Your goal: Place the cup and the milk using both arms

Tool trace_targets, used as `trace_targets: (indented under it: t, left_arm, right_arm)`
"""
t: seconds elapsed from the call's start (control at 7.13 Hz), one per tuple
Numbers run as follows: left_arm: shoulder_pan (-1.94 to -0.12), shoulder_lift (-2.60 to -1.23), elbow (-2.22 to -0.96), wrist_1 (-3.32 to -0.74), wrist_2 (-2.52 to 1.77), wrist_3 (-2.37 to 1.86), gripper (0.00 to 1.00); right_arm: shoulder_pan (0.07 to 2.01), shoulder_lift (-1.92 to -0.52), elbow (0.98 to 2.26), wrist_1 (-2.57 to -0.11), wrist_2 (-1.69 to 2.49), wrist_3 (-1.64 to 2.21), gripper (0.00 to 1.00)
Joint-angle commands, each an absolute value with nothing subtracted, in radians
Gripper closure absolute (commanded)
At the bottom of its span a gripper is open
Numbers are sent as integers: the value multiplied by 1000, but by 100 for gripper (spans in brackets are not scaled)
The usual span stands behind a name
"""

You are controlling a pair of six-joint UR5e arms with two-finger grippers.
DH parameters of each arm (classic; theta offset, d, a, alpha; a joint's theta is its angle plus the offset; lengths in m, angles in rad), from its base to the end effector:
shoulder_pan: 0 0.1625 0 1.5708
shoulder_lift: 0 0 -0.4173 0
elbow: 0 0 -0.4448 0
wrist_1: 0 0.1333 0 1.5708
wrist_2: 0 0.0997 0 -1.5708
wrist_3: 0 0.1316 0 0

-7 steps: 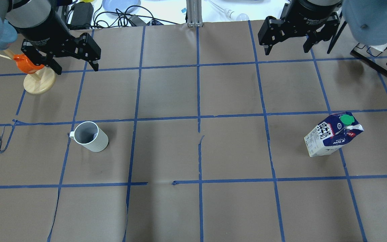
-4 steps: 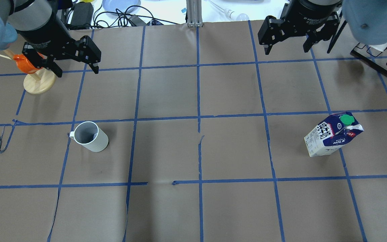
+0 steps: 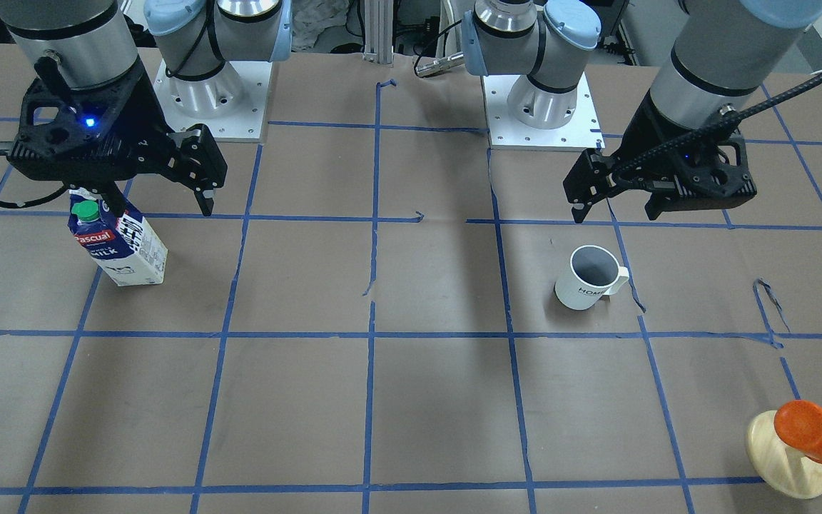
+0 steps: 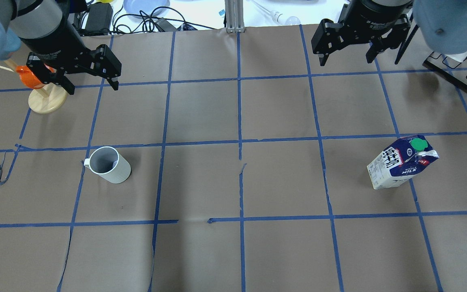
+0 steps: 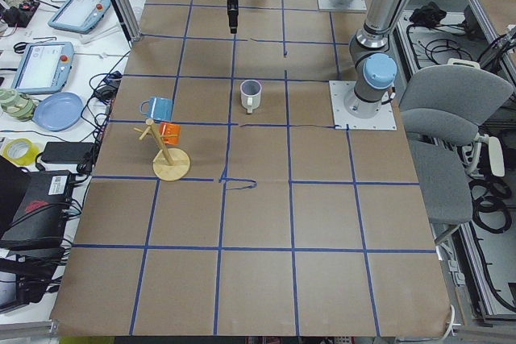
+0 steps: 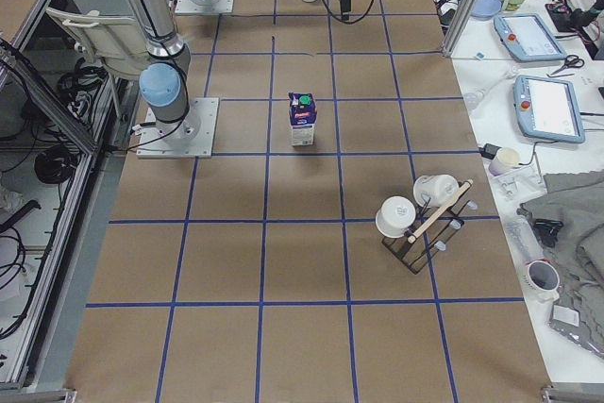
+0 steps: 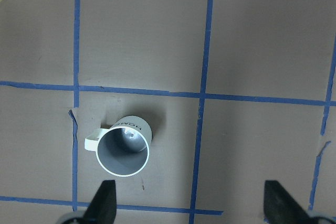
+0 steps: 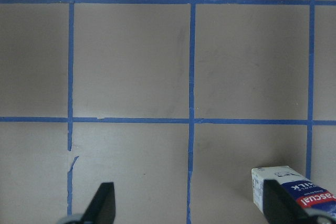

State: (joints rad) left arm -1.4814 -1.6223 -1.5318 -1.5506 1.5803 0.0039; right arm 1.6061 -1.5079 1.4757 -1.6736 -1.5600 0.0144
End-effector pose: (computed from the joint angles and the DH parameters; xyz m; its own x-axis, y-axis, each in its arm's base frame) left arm -0.0809 -0.5765 0.4429 -0.9963 -0.0855 -0.0095 -0.0854 0.9963 -0.0076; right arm 0.1554 -0.5822 0.4763 -0.9997 -0.0225 -0.0126 -0.0206 0.9907 -0.1344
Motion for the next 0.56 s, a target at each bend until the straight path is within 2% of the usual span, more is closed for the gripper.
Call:
trace_targets:
  t: [0.0,0.42]
  left_arm:
    - [-1433,-1624,-1563,-1539,1694,-23,0]
    - [-1362,-1650,-1638,-1529,1717,-25,0]
  right_arm:
    - [1606,-1508,1476,-1674,-1559,14,0]
    - [1606,-1509,1476,-1672,-1560,15,0]
